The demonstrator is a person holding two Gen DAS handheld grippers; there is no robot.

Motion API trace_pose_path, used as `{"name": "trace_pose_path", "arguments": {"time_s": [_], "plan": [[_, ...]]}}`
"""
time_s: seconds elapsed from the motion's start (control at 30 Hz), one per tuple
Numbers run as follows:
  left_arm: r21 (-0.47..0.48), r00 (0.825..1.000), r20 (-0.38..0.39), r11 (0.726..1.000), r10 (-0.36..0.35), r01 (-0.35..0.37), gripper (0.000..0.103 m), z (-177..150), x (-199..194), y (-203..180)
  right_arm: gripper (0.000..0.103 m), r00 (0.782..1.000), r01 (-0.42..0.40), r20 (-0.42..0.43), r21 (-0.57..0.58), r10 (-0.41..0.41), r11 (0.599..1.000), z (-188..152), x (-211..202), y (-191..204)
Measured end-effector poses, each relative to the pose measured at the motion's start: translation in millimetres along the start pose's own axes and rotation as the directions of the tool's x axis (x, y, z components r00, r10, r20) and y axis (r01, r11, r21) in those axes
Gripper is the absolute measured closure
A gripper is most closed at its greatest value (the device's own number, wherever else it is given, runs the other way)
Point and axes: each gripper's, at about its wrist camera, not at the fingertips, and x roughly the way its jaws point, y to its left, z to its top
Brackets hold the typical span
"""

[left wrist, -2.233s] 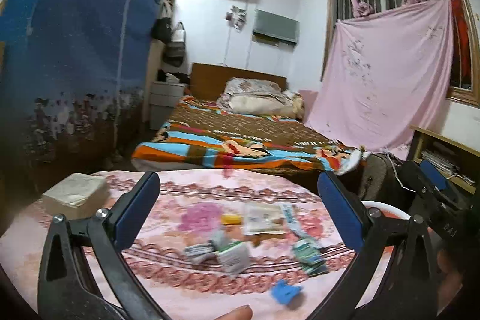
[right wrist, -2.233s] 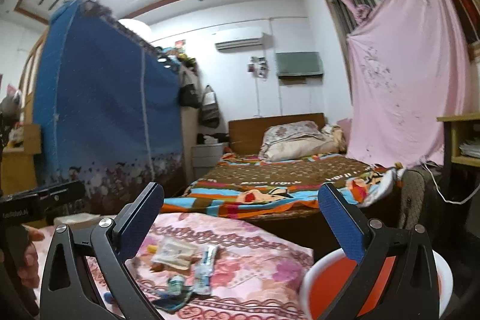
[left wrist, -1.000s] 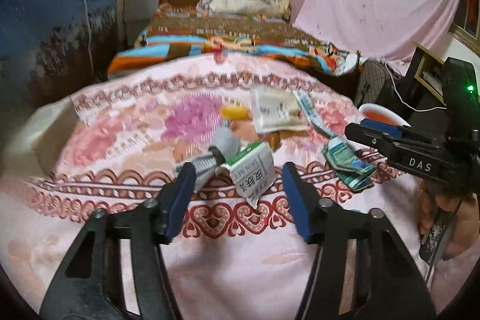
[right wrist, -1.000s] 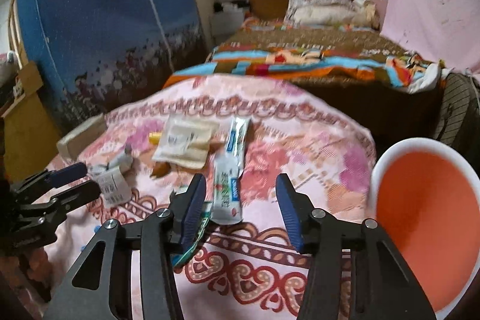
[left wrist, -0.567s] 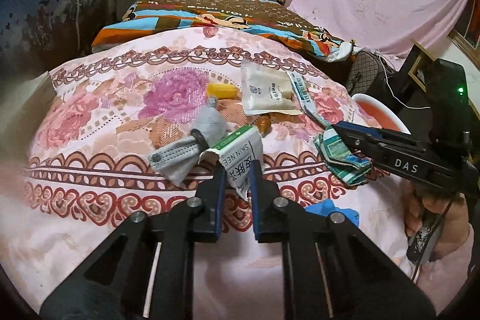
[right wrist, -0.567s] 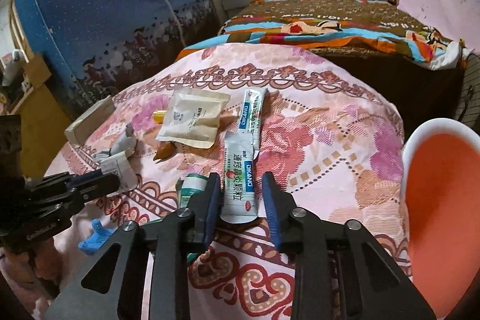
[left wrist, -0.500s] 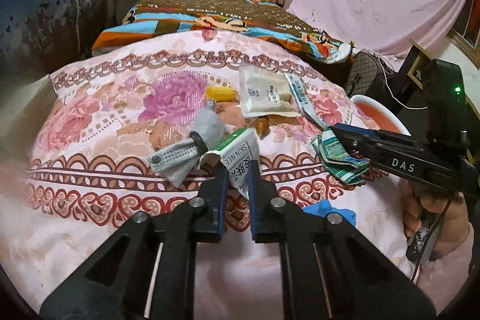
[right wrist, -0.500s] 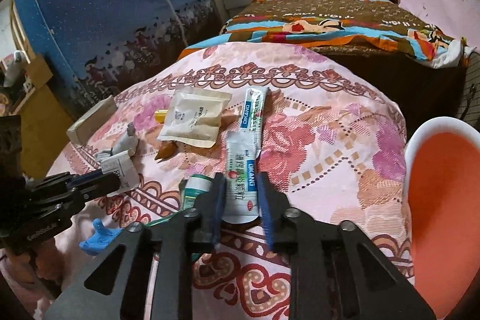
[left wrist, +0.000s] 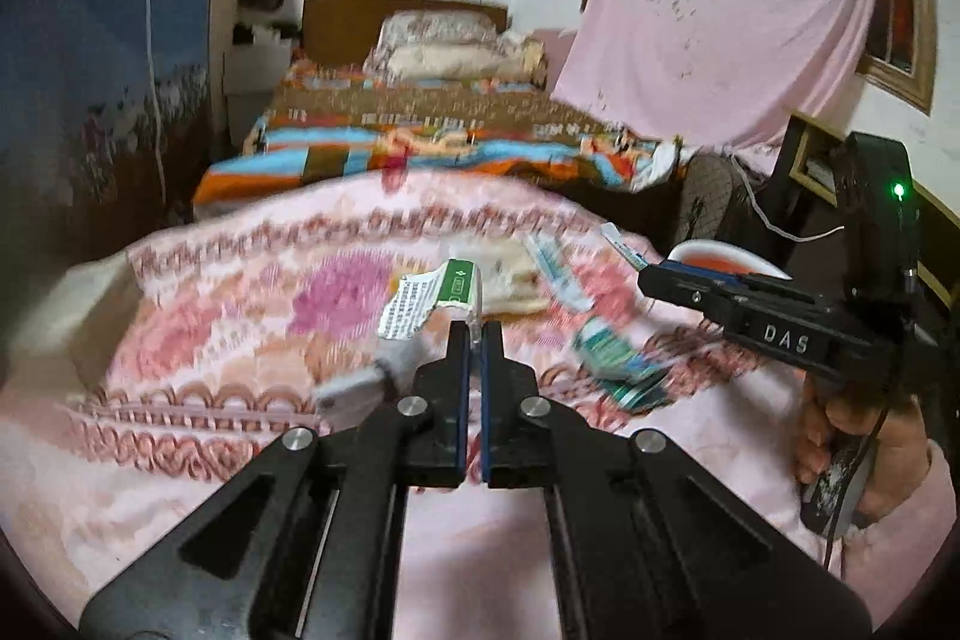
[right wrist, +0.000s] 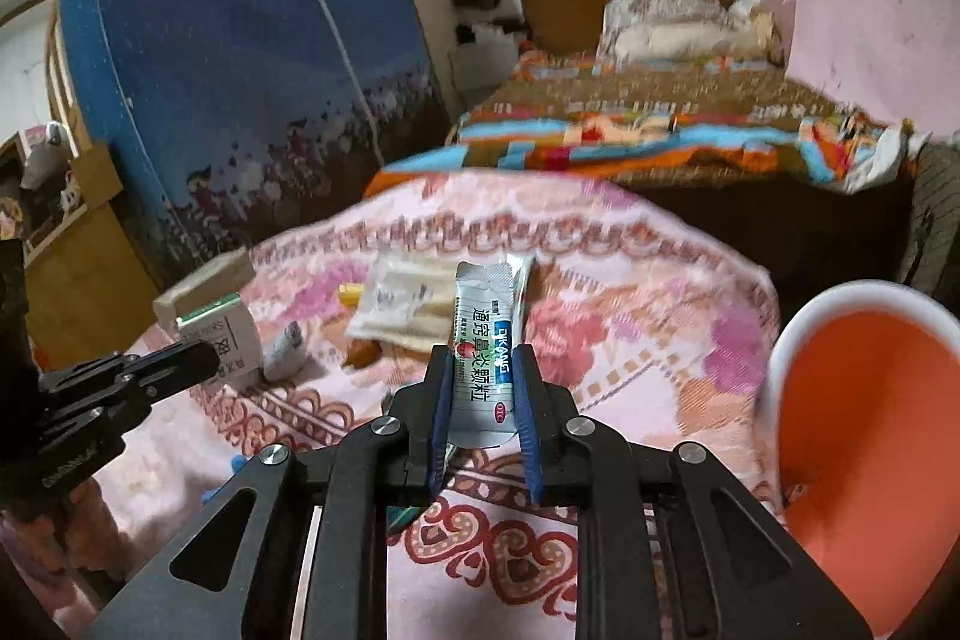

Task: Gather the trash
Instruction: 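Grasp the white toothpaste tube with the right gripper and lift it, then drop the toothpaste tube into the orange basin by opening the right gripper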

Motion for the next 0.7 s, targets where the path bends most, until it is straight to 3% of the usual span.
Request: {"name": "trace_pose_path", "arguments": {"time_s": [0.1,0.2,0.4,0.53,0.7], "plan": [[0.041,0.997,0.08,0.999,-0.014,0.01,0.103,11,-10,-15,0.085,0.994,0.021,0.108,-0.013,-0.02,1.0,2,-19,3],[0.089,0.988,0.148,0.996,-0.036,0.023,0.103,22,-17,-32,0.085,0.973,0.044,0.226,-0.01,-0.041,0.999,5,-41,2],[0.229,0.966,0.233,0.972,-0.11,0.056,0.103,39,-20,-74,0.085,0.899,0.124,0.42,0.028,-0.124,0.992,11,-83,-12],[0.301,0.953,0.252,0.95,-0.168,0.088,0.103,47,-16,-102,0.085,0.862,0.176,0.472,0.058,-0.183,0.983,12,-100,-25],[0.345,0.944,0.228,0.927,-0.237,0.149,0.103,51,-6,-128,0.085,0.832,0.235,0.489,0.116,-0.262,0.965,11,-116,-49]]}}
